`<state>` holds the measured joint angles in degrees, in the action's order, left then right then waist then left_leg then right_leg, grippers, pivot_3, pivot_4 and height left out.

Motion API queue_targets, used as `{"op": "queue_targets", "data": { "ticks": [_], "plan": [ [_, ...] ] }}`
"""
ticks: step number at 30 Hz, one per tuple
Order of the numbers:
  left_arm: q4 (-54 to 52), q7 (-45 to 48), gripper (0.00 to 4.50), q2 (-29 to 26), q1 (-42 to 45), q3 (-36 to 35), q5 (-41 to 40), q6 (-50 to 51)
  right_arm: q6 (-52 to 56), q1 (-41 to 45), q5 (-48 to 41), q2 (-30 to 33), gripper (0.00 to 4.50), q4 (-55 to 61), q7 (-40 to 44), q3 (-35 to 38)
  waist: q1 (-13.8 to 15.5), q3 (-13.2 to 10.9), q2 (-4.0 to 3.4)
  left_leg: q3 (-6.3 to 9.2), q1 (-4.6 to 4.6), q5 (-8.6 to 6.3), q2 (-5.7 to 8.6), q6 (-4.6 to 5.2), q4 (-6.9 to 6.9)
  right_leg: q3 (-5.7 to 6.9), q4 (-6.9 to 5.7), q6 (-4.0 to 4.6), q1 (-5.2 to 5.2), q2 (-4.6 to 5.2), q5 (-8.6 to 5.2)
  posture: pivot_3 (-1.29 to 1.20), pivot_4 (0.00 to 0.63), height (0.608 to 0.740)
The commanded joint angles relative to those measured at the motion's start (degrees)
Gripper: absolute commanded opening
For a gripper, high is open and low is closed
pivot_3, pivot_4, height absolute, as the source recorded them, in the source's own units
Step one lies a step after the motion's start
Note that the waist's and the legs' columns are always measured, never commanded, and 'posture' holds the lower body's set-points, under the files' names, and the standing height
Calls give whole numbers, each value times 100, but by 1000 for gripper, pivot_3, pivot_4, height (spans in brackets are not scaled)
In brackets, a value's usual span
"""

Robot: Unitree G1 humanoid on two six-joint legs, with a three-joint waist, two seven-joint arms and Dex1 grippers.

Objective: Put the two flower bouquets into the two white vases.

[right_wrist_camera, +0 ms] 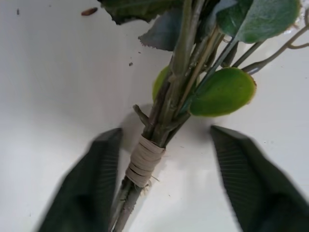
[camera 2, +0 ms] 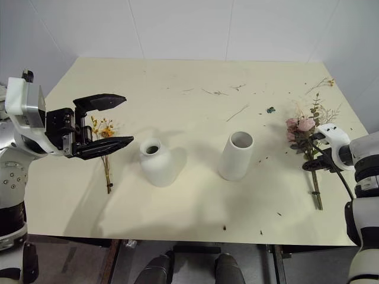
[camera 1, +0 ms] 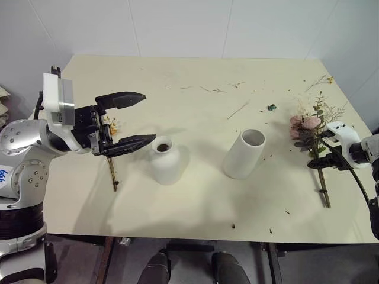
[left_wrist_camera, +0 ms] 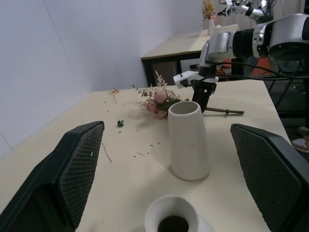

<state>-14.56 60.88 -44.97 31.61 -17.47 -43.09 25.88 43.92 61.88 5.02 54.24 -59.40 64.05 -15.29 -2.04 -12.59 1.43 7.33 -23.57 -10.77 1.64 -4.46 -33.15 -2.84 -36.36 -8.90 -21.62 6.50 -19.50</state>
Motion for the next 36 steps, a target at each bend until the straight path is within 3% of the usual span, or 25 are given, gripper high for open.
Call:
{"op": "queue_targets", "data": {
  "ticks": [1, 5, 12, 16, 18, 25, 31, 36],
  "plan": [
    [-75, -11, 4500, -75, 41, -131, -99, -52, 34, 87, 16, -42, 1516, -141, -4, 175, 4, 0, 0, -1, 0, 0, 0, 0, -2, -2, 0, -1, 0, -1, 1, 0, 150, 740],
    [179, 66, 4500, -18, 200, 4, 16, -165, 73, 161, -272, 44, 141, -78, -351, 781, -2, 0, -1, -9, 3, -1, 0, 1, -4, -11, -1, -4, 1, -1, 3, 0, 150, 740],
    [804, 318, 4500, 41, 429, 174, 175, -437, 169, -149, -1199, 149, 60, 1101, -562, 2132, -28, -2, -3, -20, 5, -1, 0, 2, 0, -24, -3, -6, -4, -4, 4, 0, 150, 740],
    [1247, 463, 4500, 172, 570, 301, 286, -596, -711, -1062, -2604, -441, 60, 3636, -771, 4012, 5, -2, -4, -21, 2, -3, -6, -2, 1, -25, 2, -12, -5, -8, 2, 0, 150, 740],
    [1487, 533, 4500, 250, 651, 377, 369, -684, -356, -1351, -3564, -961, 60, 5005, -1005, 4767, -15, -2, -4, -26, 2, -7, -20, -9, -2, -29, 2, -12, -5, -19, 2, 0, 150, 740],
    [2152, 737, 4500, 393, 907, 504, 594, -916, -58, -2196, -4867, -1851, 60, 7521, -1808, 4759, 37, 1, 2, -22, 2, -16, -31, 0, -17, -29, -8, -8, -4, -28, 4, 0, 150, 740],
    [2395, 760, 4500, 459, 1061, 537, 710, -1004, -335, -2410, -5321, -2364, 60, 7865, -2128, 4381, 27, 1, 1, -23, 9, -15, -32, 5, -34, -32, -22, -2, 0, -31, 19, 0, 150, 740],
    [2287, 628, 4500, 492, 1024, 486, 712, -976, -820, -2520, -5184, -2571, 60, 7678, -2122, 4045, 30, 1, 1, -22, 12, -14, -37, 6, -32, -34, -25, -1, 0, -36, 21, 0, 150, 740]
  ]
}}
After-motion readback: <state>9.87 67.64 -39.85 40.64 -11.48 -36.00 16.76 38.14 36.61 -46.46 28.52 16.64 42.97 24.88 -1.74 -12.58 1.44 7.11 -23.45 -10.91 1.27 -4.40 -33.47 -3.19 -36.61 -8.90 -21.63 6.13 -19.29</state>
